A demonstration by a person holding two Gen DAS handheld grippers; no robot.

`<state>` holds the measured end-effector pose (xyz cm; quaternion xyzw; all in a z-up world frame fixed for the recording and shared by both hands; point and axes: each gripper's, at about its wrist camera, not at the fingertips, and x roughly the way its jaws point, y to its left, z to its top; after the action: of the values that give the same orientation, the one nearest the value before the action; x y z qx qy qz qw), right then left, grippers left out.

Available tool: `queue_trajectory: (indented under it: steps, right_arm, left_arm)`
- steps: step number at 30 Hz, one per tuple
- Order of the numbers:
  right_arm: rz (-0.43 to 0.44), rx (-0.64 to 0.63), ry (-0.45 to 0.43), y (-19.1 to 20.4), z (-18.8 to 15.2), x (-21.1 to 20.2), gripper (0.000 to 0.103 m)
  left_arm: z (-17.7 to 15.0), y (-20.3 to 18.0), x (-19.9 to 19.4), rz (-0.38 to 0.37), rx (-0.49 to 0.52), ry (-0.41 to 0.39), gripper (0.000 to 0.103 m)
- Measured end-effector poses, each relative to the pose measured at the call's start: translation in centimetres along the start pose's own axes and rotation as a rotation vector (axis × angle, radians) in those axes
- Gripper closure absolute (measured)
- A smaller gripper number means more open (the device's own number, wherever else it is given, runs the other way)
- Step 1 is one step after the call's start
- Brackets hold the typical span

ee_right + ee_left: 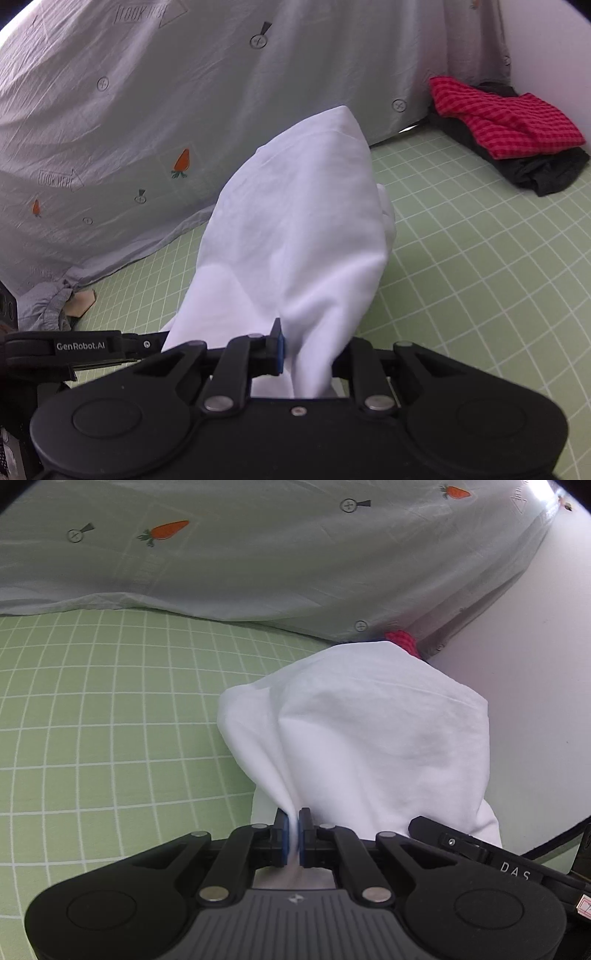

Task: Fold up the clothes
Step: 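Lift the folded trousers with both grippers and carry them beside the red cloth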

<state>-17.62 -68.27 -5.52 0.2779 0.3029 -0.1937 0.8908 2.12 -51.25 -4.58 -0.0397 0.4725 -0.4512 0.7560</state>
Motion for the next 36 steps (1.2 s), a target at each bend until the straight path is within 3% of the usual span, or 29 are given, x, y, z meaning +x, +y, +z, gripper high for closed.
queue_trajectory:
  steps: [4,8,16,23,25,26,27,30,32,33,36]
  right_arm:
    - [-0.033,0.041,-0.068,-4.4,1.7,-3.0,0.087]
    - [0.001,0.059,-0.123,-10.9,5.9,-4.1,0.088]
    - [0.062,-0.139,-0.178,-21.9,19.0,-4.5,0.088]
    - [0.042,-0.284,-0.26,-28.0,31.3,-0.6,0.087]
    - [-0.002,-0.314,-0.285,-29.4,33.8,2.1,0.081]
    - [-0.042,-0.313,-0.297,-30.1,34.6,3.9,0.068]
    - [-0.094,-0.302,-0.308,-30.8,35.1,5.7,0.052]
    - [-0.224,-0.279,-0.27,-32.3,35.1,10.6,0.046]
    - [-0.264,-0.267,-0.244,-32.7,33.9,12.3,0.041]
    - [-0.263,-0.265,-0.227,-32.8,33.0,12.7,0.032]
    - [-0.244,-0.26,-0.169,-33.3,29.9,13.2,0.024]
  left_arm:
    - [1.5,-5.2,2.4,-0.058,0.05,-0.032,0.099]
    - [2.9,-11.8,5.6,-0.072,0.07,-0.105,0.099]
    - [8.2,-23.6,14.8,-0.068,0.028,-0.231,0.099]
    - [14.9,-30.3,22.6,-0.034,0.085,-0.325,0.097]
    - [16.5,-30.6,25.7,0.026,0.1,-0.328,0.089]
    - [17.2,-30.3,27.4,0.071,0.097,-0.307,0.078]
    - [17.5,-29.9,28.8,0.107,0.086,-0.282,0.077]
    - [17.0,-28.2,31.2,0.169,0.065,-0.226,0.073]
    - [15.9,-27.7,31.4,0.189,0.088,-0.21,0.067]
    - [15.2,-27.6,31.4,0.202,0.111,-0.203,0.065]
    - [12.9,-27.4,30.8,0.234,0.162,-0.182,0.047]
